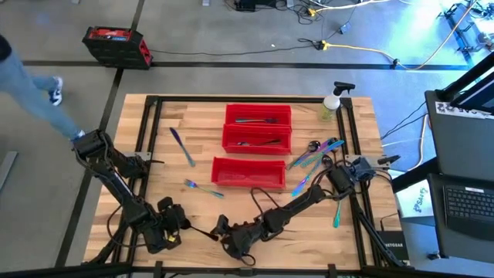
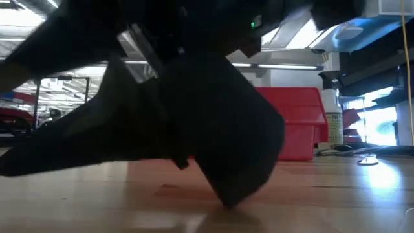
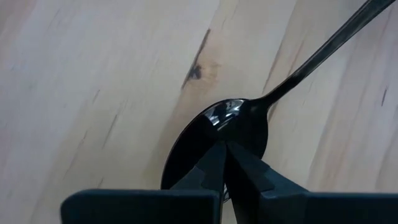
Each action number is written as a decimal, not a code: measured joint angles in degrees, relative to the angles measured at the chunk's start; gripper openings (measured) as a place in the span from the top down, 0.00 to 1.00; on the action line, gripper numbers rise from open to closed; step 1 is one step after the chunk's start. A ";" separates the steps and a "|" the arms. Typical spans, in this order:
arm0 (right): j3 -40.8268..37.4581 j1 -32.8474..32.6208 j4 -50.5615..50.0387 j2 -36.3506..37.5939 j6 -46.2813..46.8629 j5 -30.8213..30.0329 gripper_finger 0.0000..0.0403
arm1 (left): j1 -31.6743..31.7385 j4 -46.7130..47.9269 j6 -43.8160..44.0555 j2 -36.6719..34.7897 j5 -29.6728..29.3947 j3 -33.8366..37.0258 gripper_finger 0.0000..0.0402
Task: Sort silverware
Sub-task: Put the black spoon into the middle red bin
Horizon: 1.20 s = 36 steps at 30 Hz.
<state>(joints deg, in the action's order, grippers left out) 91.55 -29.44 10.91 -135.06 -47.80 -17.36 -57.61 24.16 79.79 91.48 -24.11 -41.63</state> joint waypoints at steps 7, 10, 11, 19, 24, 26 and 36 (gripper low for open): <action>0.00 0.38 2.61 0.00 -2.31 -5.56 0.26 | 0.63 -0.07 0.37 0.00 0.82 -0.02 1.00; 0.00 0.32 2.79 0.00 -2.13 -5.17 0.27 | 0.91 -0.27 -0.02 0.00 0.98 -0.04 1.00; 0.00 0.32 2.65 0.00 -1.95 -4.74 0.28 | 1.07 -0.49 -0.27 0.00 1.08 -0.03 1.00; 0.00 0.81 2.20 0.00 -1.74 -4.04 0.45 | 3.42 -2.43 -2.65 0.00 1.69 -0.02 1.00; 0.00 1.47 2.15 0.00 -0.65 -3.70 0.57 | 4.92 -4.12 -5.24 0.03 1.69 0.00 1.00; 0.00 1.77 2.17 0.00 -0.65 -3.70 0.60 | 5.31 -4.18 -5.73 0.02 1.67 0.00 1.00; 0.00 1.65 2.18 0.00 0.00 1.24 0.67 | 6.84 -4.13 -8.25 0.02 1.43 0.00 1.00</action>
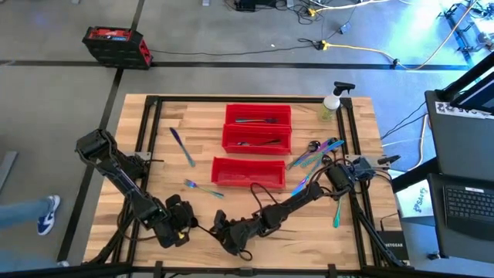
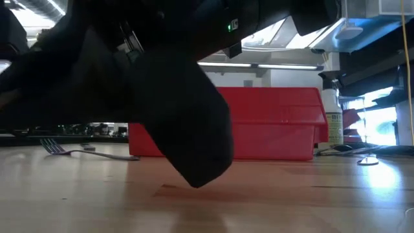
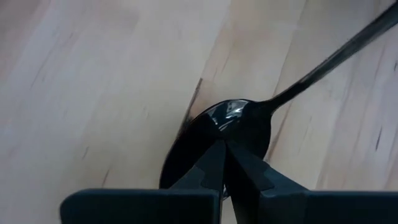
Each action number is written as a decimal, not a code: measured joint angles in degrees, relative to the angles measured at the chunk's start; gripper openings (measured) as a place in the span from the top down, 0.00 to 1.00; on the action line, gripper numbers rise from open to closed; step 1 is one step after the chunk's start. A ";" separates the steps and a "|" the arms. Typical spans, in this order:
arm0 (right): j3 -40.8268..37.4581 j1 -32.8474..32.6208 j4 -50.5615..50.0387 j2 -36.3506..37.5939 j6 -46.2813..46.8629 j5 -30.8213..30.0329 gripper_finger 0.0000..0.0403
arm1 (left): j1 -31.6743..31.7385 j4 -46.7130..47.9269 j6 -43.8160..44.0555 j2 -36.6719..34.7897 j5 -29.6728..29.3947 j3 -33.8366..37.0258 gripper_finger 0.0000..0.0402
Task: Sort silverware
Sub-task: Put the black spoon into the middle red bin
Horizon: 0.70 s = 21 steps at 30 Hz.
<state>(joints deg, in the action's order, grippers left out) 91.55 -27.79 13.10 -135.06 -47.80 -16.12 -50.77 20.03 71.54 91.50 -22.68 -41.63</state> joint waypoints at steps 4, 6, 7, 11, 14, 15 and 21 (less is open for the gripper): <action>0.00 -0.02 0.01 0.00 0.79 0.29 0.67 | 0.63 0.00 -0.86 0.00 0.02 0.00 1.00; 0.00 0.02 0.01 0.00 1.41 1.01 0.67 | 0.93 0.00 -1.26 0.00 0.00 0.00 1.00; 0.00 0.04 0.00 0.00 1.48 1.54 0.67 | 1.04 0.00 -1.37 0.00 0.00 0.00 1.00; 0.00 0.07 0.03 0.00 3.16 2.27 0.67 | 1.40 0.00 -1.52 0.02 0.00 0.00 1.00; 0.00 0.07 0.14 0.00 5.46 2.27 0.67 | 1.65 0.00 -1.70 0.02 0.00 0.00 1.00; 0.00 0.04 0.14 0.00 5.47 2.38 0.67 | 1.82 -0.02 -1.91 0.00 0.00 0.00 1.00; 0.00 0.02 0.12 0.00 5.51 2.82 0.74 | 3.01 -0.42 -3.21 0.00 0.00 0.00 1.00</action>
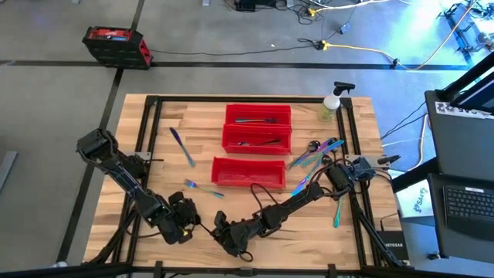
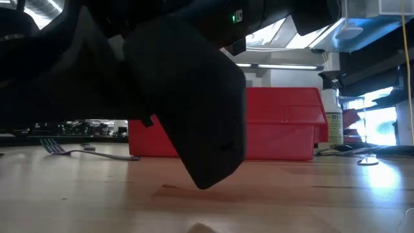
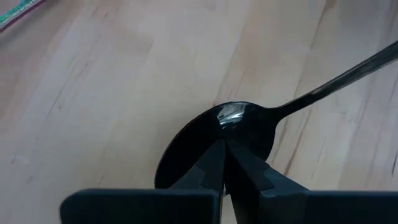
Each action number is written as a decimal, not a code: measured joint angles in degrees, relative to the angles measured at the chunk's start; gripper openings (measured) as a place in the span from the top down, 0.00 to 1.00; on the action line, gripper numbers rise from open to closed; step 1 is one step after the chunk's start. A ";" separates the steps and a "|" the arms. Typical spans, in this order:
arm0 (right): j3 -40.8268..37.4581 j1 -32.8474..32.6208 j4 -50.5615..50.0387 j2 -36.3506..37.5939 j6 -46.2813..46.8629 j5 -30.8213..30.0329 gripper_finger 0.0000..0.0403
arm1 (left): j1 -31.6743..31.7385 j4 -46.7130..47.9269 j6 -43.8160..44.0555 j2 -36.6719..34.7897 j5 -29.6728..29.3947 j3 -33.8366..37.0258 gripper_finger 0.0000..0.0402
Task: Sort silverware
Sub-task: Put the black spoon into the middle red bin
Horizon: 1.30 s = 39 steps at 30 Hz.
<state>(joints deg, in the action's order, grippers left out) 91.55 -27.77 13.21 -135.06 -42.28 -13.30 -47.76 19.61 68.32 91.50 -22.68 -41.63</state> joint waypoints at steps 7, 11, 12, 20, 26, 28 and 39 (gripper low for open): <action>0.00 -0.01 0.73 0.11 1.44 -0.36 0.94 | 0.79 -2.02 -1.76 0.02 0.22 0.00 1.00; 0.11 0.04 1.61 0.44 2.71 -1.01 0.98 | 0.93 -2.18 -2.19 0.00 0.20 0.00 1.00; 0.10 -0.02 1.61 0.41 2.77 -1.71 0.98 | 0.95 -2.22 -2.39 0.00 0.20 0.00 1.00; 0.07 -0.07 2.70 0.31 3.34 -3.85 1.00 | 0.96 -2.63 -2.81 -0.80 0.24 -0.01 1.00; 0.04 -0.48 3.28 0.17 4.66 -8.43 1.00 | 0.96 -5.43 -4.68 -2.83 -1.89 -2.12 1.00; 0.04 -0.72 3.38 0.17 5.18 -9.49 1.00 | 0.96 -5.70 -6.10 -3.78 -3.00 -3.21 1.00; -0.07 -0.70 6.66 2.62 16.93 -11.13 1.00 | -0.09 -5.14 -19.38 -14.85 -18.74 -8.04 1.00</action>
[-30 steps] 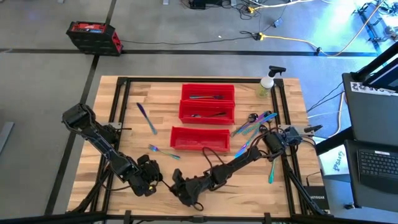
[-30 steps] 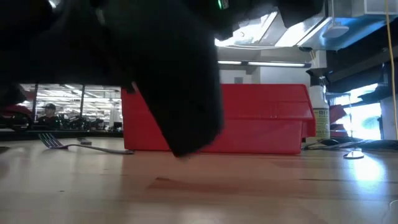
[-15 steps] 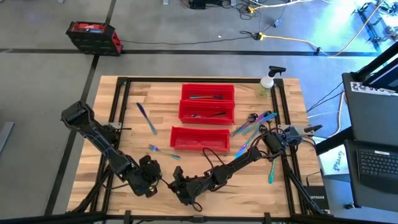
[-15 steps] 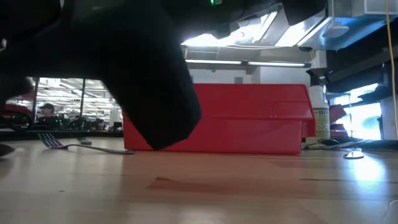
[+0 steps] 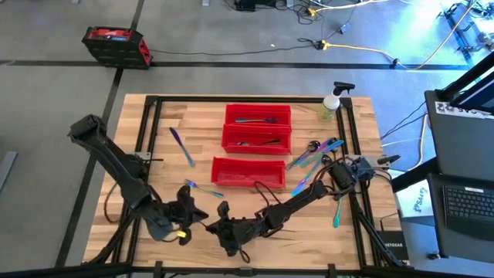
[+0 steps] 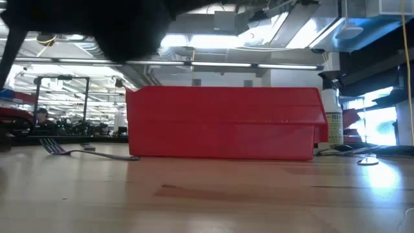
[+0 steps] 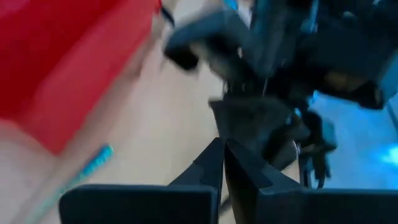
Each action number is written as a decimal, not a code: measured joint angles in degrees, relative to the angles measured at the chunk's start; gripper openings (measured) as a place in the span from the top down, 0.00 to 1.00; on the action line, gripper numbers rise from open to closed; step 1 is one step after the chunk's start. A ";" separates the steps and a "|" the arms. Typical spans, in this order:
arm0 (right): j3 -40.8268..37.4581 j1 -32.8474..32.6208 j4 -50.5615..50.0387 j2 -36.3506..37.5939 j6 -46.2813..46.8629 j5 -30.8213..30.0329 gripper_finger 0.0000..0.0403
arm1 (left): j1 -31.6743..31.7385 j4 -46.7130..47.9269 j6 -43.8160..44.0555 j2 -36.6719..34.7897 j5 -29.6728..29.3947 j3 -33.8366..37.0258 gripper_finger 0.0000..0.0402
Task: Sort silverware
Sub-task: Put the black spoon into the middle red bin
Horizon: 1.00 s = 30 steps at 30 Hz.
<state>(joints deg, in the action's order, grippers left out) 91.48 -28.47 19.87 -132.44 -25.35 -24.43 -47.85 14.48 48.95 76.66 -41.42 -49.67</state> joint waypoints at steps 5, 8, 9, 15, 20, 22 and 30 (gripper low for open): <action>-1.03 0.02 -0.28 1.51 1.84 1.05 1.00 | -0.20 3.21 -4.67 -6.15 -4.04 -0.20 1.00; -2.28 0.25 0.49 2.70 2.58 0.70 1.00 | -0.21 6.87 -5.83 -9.03 -4.90 -0.20 1.00; -2.79 0.36 0.67 3.24 2.68 0.47 1.00 | -0.22 8.01 -5.91 -9.83 -5.10 -0.20 1.00; -5.53 1.52 5.88 5.06 4.48 -1.03 1.00 | -0.33 13.80 -5.92 -13.20 -5.17 -0.18 1.00; -5.53 2.35 7.85 7.52 5.73 1.08 1.00 | -1.14 15.49 -7.26 -14.08 -5.14 -0.15 1.00; -5.53 2.40 8.19 8.47 6.03 2.39 1.00 | -1.49 15.32 -7.59 -14.11 -5.15 -0.15 1.00; -6.34 3.25 3.39 14.31 6.79 7.04 1.00 | -3.92 15.66 -9.32 -15.27 -5.59 -0.15 1.00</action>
<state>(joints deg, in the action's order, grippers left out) 85.14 -25.22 23.27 -118.13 -18.56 -17.38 -51.77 30.13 39.63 61.39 -47.00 -49.82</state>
